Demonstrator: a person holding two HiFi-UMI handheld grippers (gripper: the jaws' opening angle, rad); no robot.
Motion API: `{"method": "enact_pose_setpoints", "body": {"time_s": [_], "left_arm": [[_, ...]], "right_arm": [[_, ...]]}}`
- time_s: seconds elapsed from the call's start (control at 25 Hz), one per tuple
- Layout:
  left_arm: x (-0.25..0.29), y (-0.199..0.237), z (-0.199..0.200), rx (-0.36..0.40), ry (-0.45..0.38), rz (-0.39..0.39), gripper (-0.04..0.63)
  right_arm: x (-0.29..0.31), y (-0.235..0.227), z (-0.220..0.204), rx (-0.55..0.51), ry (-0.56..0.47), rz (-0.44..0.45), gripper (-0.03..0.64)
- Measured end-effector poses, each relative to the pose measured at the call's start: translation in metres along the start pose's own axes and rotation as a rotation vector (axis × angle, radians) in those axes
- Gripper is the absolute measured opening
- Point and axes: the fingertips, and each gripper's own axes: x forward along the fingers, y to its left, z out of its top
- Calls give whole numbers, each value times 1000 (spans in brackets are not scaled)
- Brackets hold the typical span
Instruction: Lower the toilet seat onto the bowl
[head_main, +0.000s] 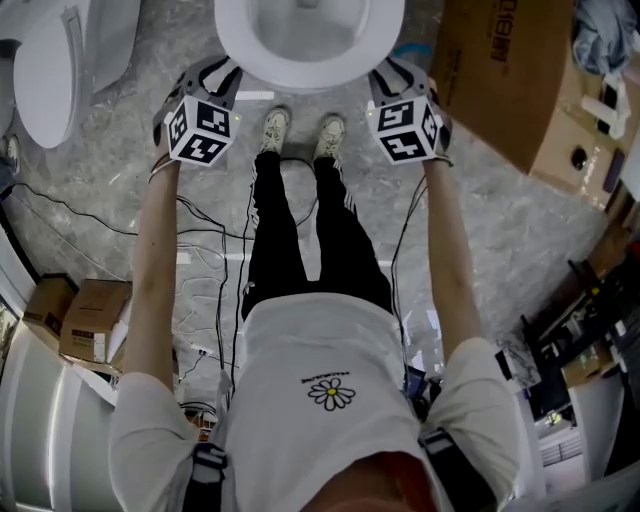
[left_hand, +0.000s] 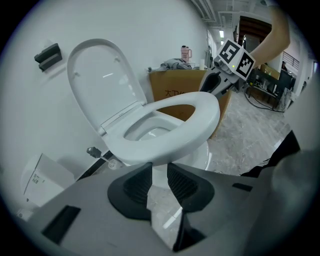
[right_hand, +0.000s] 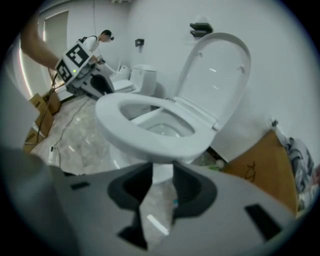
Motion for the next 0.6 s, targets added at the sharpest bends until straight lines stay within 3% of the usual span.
{"method": "enact_pose_setpoints", "body": {"time_s": [0.28,0.6], "left_arm": [[20,-14,-22,38,56,-67,112],[49,-29,-48,27,121,-127,103]], "right_arm": [[19,13,-21,-61,73,47,139],[48,27,-48,-90,143,105,138]]}}
